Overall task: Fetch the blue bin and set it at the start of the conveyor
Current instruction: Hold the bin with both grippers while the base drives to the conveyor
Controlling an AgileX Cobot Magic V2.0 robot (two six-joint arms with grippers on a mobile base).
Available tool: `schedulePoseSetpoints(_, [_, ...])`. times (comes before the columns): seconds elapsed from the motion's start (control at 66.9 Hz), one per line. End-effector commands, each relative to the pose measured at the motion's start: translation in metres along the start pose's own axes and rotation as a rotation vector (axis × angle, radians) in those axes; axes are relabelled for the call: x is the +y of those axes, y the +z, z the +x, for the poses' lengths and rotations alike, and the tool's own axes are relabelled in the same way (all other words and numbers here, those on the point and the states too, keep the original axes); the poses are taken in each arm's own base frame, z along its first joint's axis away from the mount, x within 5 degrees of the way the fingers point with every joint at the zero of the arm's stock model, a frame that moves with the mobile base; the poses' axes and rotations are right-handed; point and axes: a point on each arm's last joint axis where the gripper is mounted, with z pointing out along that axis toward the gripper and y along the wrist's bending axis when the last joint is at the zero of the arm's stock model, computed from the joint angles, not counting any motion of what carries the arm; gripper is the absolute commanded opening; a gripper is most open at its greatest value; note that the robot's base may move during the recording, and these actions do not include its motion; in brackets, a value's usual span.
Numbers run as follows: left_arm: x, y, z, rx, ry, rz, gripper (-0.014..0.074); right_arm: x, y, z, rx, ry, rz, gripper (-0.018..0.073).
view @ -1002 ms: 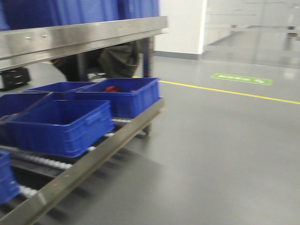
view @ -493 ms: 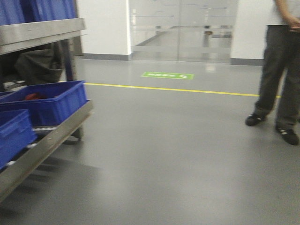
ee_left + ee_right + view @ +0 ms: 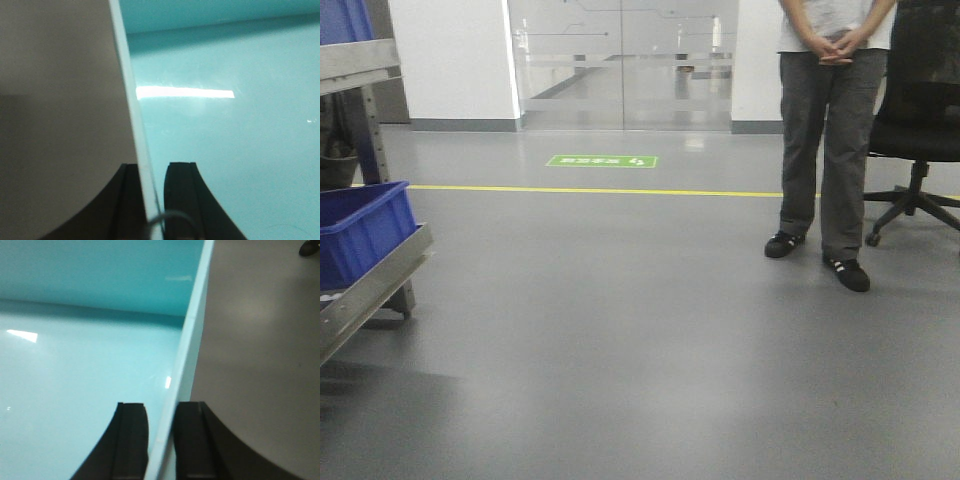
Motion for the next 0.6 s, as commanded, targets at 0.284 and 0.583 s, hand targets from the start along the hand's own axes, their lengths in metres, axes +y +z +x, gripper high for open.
schedulePoseSetpoints(0.284, [-0.0071, -0.0116, -0.0014, -0.033, -0.009, 0.064, -0.0111, -0.0028, -0.0026, -0.0090, -0.088, -0.009, 0.020, -0.0153])
schedulePoseSetpoints(0.583, [-0.0071, -0.0116, -0.0014, -0.033, -0.009, 0.064, -0.0111, -0.0028, -0.0026, -0.0090, -0.088, -0.009, 0.020, -0.0153])
